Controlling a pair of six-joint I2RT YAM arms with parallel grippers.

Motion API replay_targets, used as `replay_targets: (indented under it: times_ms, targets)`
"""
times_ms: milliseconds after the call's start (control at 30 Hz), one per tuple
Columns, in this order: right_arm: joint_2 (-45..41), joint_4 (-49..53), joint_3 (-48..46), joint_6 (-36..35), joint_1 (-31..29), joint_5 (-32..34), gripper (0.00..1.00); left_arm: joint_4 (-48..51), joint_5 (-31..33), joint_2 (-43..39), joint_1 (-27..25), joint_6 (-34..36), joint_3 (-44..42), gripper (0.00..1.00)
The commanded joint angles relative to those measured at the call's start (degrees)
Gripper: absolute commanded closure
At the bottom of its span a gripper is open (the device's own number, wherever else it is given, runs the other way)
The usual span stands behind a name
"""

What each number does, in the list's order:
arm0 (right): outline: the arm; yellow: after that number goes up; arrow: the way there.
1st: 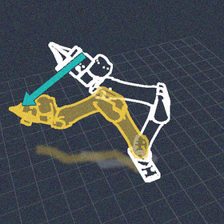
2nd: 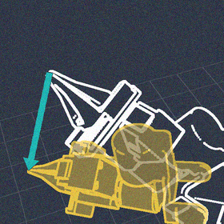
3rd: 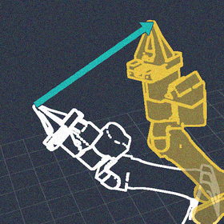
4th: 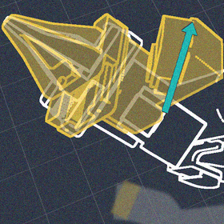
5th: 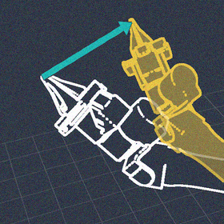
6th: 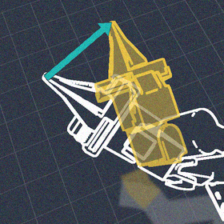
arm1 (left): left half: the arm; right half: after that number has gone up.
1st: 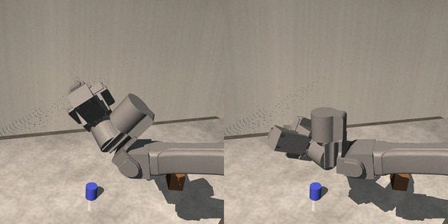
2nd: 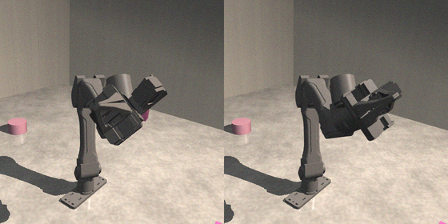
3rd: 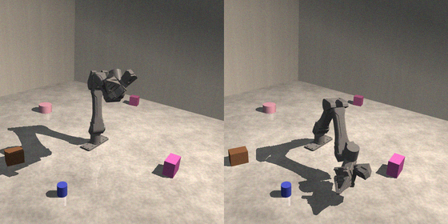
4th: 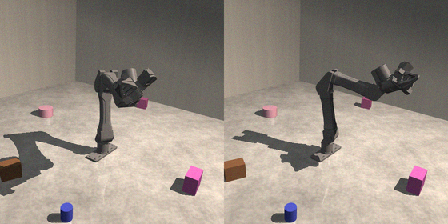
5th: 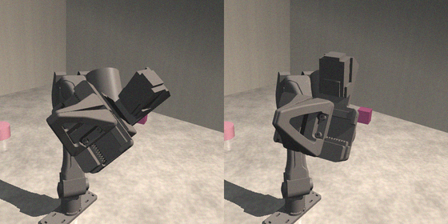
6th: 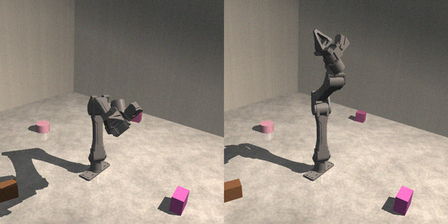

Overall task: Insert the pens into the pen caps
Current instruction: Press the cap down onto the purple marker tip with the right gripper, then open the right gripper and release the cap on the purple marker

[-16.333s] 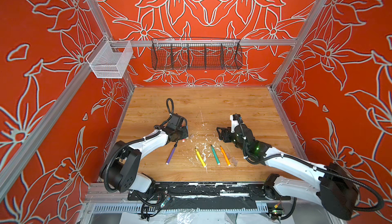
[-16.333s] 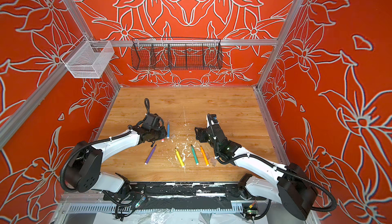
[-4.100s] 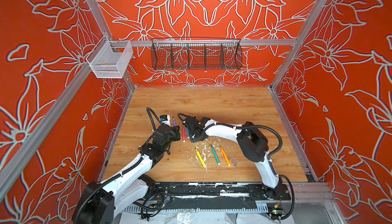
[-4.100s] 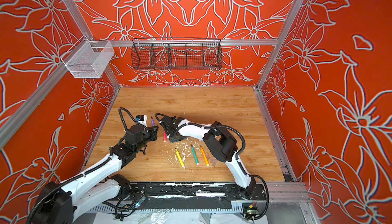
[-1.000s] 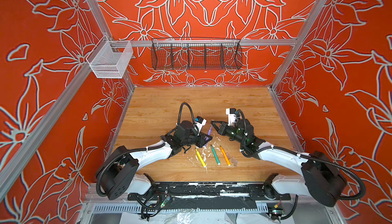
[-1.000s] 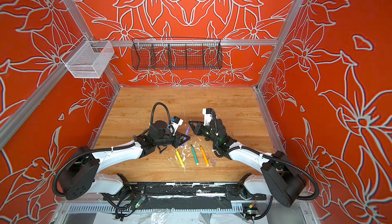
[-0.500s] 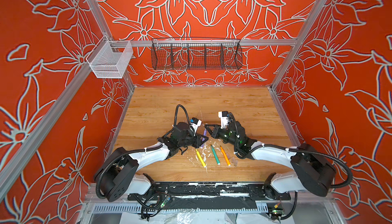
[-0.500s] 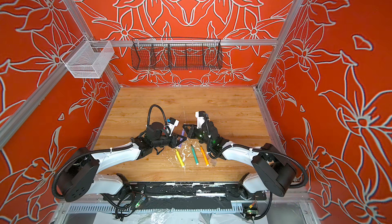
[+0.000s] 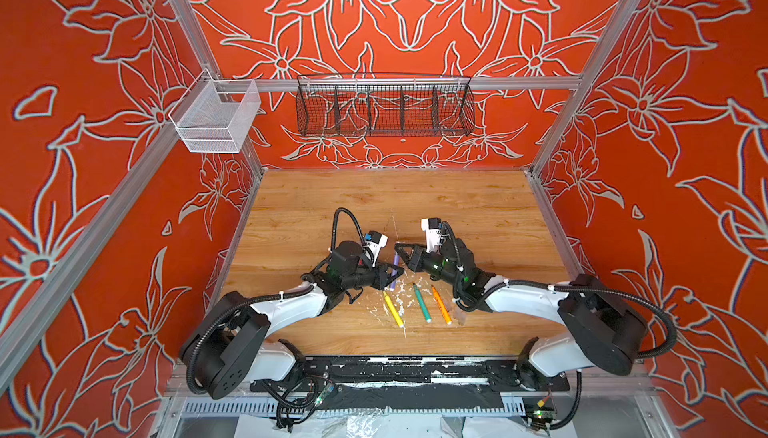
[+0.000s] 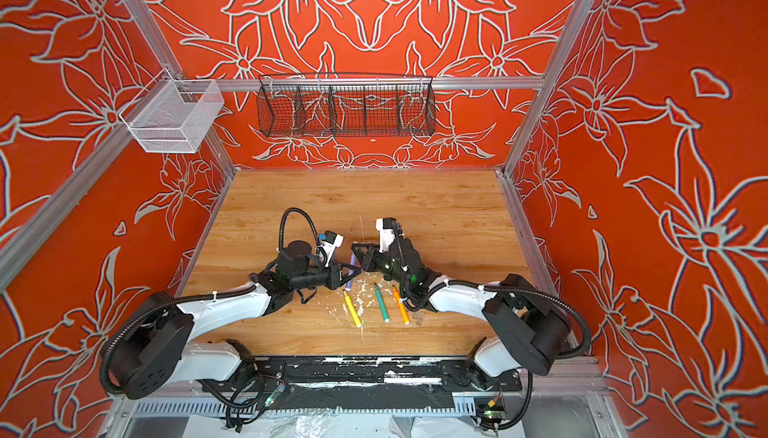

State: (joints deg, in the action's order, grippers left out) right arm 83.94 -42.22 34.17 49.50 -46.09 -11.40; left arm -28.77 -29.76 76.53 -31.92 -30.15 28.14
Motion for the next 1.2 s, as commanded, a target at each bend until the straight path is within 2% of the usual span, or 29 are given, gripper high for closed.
replay_targets:
  times_ms: [0,100,233,433,533,633,733,833,1033,1167]
  targets:
    - [-1.1,2.63,0.66,-0.4,-2.23,-3.05,0.62,-7.87,-1.35,-1.48,0.46,1.62,0.72,1.0]
    - [-3.87,3.71,-0.63,-0.42,-0.98,-1.78,0.5,-8.01,-1.67,-1.45,0.45,2.03,0.71,1.0]
    - [-9.4,4.69,-1.95,-1.26,1.37,-1.95,0.41,-6.37,-1.72,-1.41,0.46,2.72,1.48,1.0]
    - [-18.26,8.7,-3.75,-3.43,5.02,-0.08,0.34,-6.3,-2.99,-1.39,0.2,4.13,1.61,1.0]
    - [-20.21,10.65,-4.13,-3.09,7.5,-0.03,0.35,-5.9,-3.79,-1.22,-0.28,4.98,2.11,1.0]
    - [-19.84,11.53,-3.07,-3.6,8.53,-1.52,0.44,-3.79,-3.46,-1.31,-2.02,6.81,3.21,1.0]
    - [-18.28,12.17,-1.13,-3.79,8.77,-4.44,0.52,0.87,-0.3,-1.72,-5.48,10.46,5.21,1.0]
    - [-17.32,12.05,-0.24,-3.84,8.82,-6.19,0.54,3.81,2.9,-2.03,-8.28,13.14,6.4,1.0]
    - [-18.5,12.45,-0.15,-4.93,8.8,-6.42,0.55,4.5,4.31,-2.07,-8.6,13.87,6.64,1.0]
    - [-18.29,12.34,0.06,-4.69,8.86,-6.83,0.61,5.04,3.72,-1.73,-8.85,14.32,7.14,1.0]
